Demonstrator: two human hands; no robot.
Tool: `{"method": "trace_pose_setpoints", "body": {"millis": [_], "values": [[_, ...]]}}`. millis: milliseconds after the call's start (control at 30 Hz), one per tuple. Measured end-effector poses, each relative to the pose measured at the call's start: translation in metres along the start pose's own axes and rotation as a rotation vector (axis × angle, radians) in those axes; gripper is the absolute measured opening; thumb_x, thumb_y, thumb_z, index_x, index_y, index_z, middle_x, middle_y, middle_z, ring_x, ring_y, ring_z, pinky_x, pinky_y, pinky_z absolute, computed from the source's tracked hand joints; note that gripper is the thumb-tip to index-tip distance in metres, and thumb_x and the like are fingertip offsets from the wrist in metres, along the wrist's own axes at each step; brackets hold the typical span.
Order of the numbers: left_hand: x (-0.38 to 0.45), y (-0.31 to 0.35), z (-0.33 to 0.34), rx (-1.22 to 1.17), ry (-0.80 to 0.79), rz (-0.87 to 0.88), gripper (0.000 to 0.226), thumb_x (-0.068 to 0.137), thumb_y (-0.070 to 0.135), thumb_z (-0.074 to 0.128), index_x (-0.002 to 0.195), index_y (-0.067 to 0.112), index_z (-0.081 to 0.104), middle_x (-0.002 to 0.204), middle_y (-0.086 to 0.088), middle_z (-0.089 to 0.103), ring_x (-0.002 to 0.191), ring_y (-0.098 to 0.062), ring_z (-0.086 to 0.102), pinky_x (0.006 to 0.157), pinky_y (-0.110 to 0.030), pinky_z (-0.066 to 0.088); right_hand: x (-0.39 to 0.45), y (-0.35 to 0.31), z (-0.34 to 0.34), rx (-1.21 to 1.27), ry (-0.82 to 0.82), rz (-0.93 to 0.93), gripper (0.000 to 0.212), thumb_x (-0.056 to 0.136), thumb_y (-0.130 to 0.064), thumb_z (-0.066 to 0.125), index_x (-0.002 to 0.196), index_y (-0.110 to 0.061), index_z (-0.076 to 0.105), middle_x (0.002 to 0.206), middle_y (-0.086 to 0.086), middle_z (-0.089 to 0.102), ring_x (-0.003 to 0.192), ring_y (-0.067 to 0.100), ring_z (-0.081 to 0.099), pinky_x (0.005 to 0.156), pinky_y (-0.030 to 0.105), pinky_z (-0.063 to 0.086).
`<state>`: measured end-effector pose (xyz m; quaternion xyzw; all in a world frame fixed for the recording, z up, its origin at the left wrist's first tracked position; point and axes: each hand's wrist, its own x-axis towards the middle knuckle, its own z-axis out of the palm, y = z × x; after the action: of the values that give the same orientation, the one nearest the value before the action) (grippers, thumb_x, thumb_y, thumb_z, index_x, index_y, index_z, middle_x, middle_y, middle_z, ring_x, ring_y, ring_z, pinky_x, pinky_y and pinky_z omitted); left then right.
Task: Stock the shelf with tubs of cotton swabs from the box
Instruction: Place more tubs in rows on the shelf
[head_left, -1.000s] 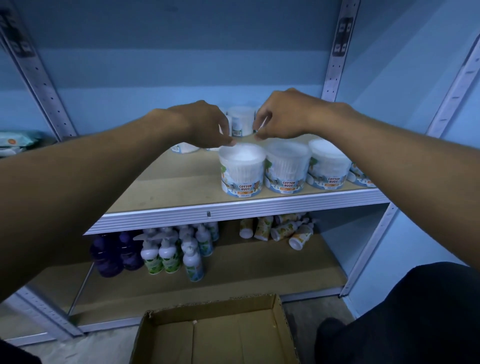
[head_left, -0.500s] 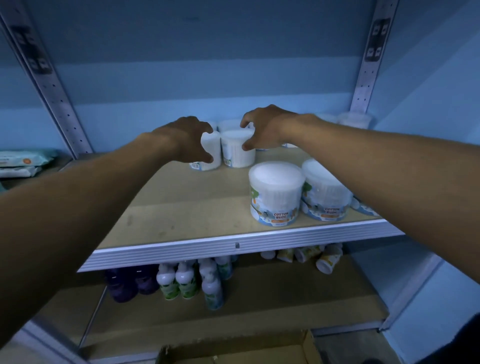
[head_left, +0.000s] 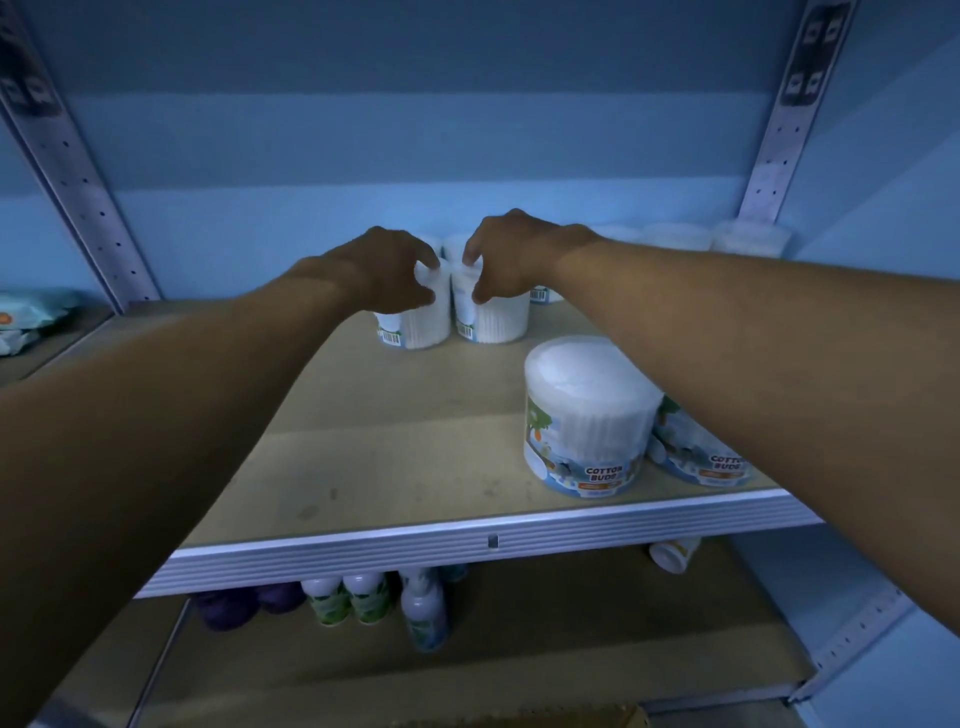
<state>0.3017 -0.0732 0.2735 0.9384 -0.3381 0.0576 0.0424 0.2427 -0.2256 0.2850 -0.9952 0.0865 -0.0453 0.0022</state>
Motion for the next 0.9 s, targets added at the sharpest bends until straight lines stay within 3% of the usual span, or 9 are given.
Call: {"method": "trace_pose_setpoints", "body": {"millis": [133,567,800,900], "values": [[-0.001,-0.001,0.000,-0.027,0.053,0.002,0.043,0.092,0.033,0.064,0.134,0.025,0.058,0.140,-0.005,0.054,0.127,-0.027,0.049,0.102,-0.037,0.040,0.001,-0.001,0.002,0.049,0.040,0.026,0.049,0.079,-0.034,0.080,0.125,-0.023,0.066,0.126,0.003,0.060,0.111,0.028,0.062,0.093,0.041,0.054],[-0.023,-0.002,-0.009,0.003,0.005,0.002,0.044,0.090,0.041,0.065,0.132,0.032,0.058,0.136,-0.002,0.055,0.122,-0.025,0.052,0.103,-0.041,0.044,-0.027,-0.017,-0.006,0.059,0.027,0.040,0.054,0.079,-0.030,0.083,0.129,-0.020,0.065,0.126,0.005,0.063,0.113,0.028,0.061,0.090,0.038,0.053],[-0.051,-0.002,-0.016,0.001,-0.024,-0.040,0.046,0.088,0.044,0.066,0.132,0.035,0.057,0.135,0.000,0.055,0.121,-0.023,0.053,0.100,-0.039,0.046,-0.058,-0.032,-0.012,0.058,-0.002,0.015,0.054,0.080,-0.029,0.082,0.131,-0.028,0.065,0.130,0.002,0.060,0.114,0.027,0.061,0.084,0.033,0.051],[-0.064,-0.001,-0.019,0.012,-0.032,-0.048,0.046,0.087,0.045,0.067,0.132,0.035,0.057,0.134,0.000,0.055,0.119,-0.023,0.054,0.099,-0.037,0.047,-0.072,-0.038,-0.016,0.045,-0.023,0.001,0.054,0.081,-0.030,0.081,0.132,-0.028,0.063,0.131,0.003,0.058,0.114,0.027,0.061,0.089,0.036,0.053]]}}
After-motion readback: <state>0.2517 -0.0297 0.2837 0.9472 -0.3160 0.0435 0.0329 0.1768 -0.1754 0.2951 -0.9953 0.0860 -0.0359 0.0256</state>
